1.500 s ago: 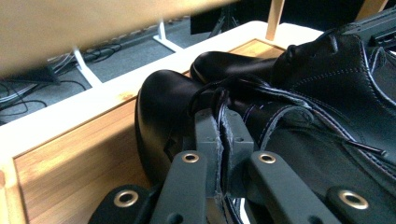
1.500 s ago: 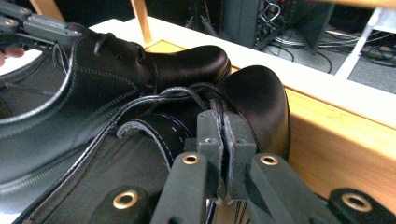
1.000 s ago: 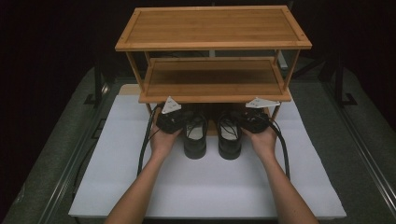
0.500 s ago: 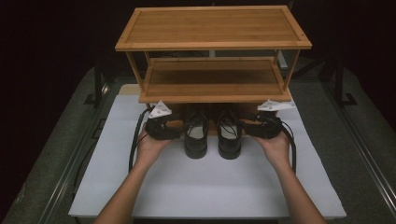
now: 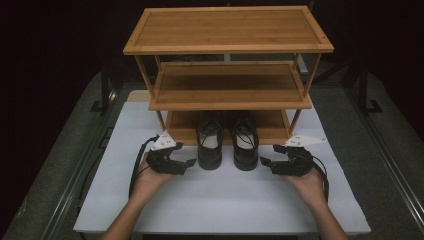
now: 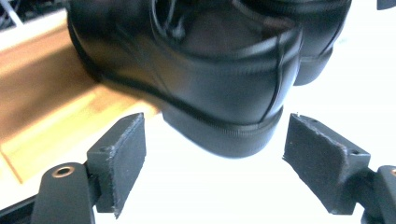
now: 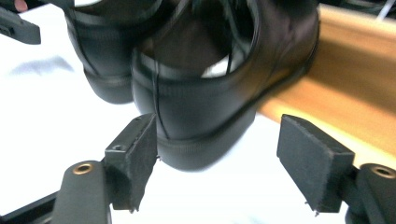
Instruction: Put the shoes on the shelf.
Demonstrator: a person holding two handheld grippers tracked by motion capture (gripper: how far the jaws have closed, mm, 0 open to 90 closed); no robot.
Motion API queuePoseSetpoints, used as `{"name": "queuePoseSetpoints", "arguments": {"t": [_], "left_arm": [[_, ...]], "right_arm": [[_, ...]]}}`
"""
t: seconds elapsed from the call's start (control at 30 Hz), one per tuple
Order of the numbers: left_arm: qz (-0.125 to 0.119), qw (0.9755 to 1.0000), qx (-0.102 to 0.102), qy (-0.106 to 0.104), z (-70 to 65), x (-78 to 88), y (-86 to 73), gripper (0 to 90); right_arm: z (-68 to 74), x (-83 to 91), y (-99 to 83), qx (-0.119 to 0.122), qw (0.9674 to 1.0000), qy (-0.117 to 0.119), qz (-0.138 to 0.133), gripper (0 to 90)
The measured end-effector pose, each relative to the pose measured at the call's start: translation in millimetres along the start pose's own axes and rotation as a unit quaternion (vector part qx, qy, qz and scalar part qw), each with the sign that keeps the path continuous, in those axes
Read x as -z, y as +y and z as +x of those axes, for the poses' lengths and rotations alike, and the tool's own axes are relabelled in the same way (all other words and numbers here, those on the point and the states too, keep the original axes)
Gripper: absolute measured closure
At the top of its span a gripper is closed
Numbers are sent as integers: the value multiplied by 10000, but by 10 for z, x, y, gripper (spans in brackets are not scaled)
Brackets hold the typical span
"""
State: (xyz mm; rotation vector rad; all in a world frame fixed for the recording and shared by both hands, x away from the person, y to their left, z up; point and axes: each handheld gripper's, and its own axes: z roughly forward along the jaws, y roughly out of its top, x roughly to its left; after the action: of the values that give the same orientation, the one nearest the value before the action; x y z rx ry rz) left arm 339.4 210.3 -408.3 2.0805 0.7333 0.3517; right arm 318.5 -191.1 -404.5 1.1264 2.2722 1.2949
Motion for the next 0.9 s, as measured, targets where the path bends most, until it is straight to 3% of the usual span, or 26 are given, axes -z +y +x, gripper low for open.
{"name": "queuePoseSetpoints", "arguments": {"t": [0.03,0.07,0.1,0.23,0.4,0.57,0.63,0.8,0.9], "left_arm": [[114,9999,-34,-22,-15,-75,-41,182],[114,9999,-34,-22,-15,-75,-41,177],[193,9998,-42,-82,-28,-149,-59,169],[292,9995,-89,-105,-53,-284,-78,133],[360,9990,-233,-118,-64,-438,-90,107],[400,9987,-280,-126,-57,-541,-87,93],[450,9983,-291,-221,-58,-603,-103,89],[579,9970,-491,-148,-110,-642,-94,97],[585,9970,-491,-139,-110,-645,-91,98]], "right_arm": [[-15,-58,-93,-43,9999,65,90,257],[-15,-58,-93,-43,9999,65,90,257],[-29,-144,-141,-56,9993,170,331,206],[-21,-322,-184,6,9980,210,602,188],[0,-449,-190,176,9975,306,608,187],[1,-511,-181,192,9973,327,633,185],[10,-567,-167,205,9971,396,613,180],[68,-650,-146,318,9960,474,690,176],[115,-703,-137,373,9956,418,755,181]]}}
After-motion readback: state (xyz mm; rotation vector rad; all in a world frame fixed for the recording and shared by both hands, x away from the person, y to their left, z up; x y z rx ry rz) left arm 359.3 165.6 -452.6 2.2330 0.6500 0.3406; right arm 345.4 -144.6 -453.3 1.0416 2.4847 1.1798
